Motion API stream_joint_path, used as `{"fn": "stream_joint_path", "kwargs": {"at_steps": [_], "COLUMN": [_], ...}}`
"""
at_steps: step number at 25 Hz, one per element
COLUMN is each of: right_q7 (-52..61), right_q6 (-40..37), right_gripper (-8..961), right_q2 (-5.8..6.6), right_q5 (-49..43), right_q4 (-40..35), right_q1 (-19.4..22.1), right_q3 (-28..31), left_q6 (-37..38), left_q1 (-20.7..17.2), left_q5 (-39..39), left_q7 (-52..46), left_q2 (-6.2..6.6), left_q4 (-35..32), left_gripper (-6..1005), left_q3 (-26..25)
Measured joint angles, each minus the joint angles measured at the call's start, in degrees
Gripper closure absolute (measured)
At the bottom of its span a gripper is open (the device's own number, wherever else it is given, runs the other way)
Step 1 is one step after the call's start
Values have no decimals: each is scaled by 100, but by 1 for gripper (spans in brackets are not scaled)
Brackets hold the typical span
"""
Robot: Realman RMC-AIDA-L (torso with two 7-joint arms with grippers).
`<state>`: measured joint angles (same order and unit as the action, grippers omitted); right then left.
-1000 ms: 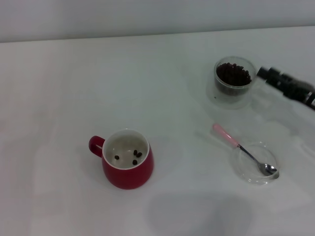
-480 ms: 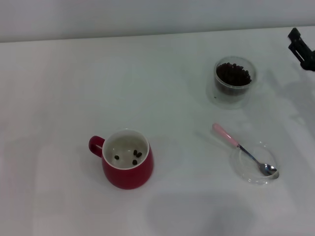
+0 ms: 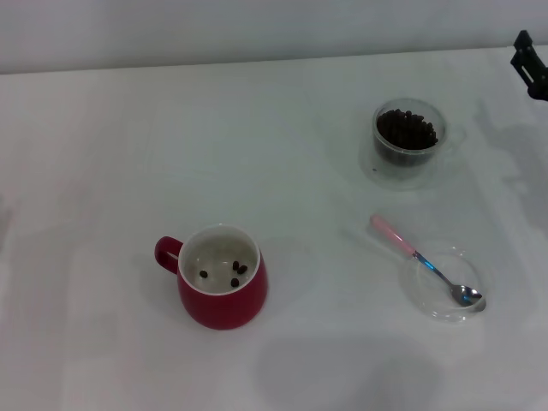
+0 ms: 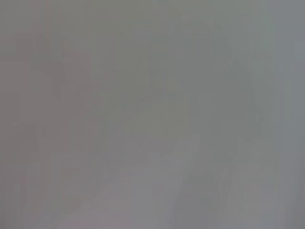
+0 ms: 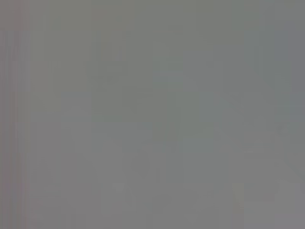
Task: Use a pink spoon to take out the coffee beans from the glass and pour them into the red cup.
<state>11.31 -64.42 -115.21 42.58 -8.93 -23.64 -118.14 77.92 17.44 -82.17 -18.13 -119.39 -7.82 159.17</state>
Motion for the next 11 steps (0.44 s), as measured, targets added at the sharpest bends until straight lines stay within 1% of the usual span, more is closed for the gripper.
{"fn": "stream_joint_path", "kwargs": {"at_steps": [5, 11], "right_q7": [-23, -36], "right_q6": [44, 174], "right_gripper": [121, 121], "right_q2": [-1, -2], "right_q5": [5, 5], "right_q4": [25, 60], "right_q1": [-41, -127], "right_q3": [134, 345], "left_q6": [-39, -442], "left_q1": [74, 367], "left_q5": [0, -9], "left_q7": [11, 113], "left_q2": [-3, 1], "left_q4": [0, 40], "left_gripper": [111, 111], "left_q3": [0, -14]}}
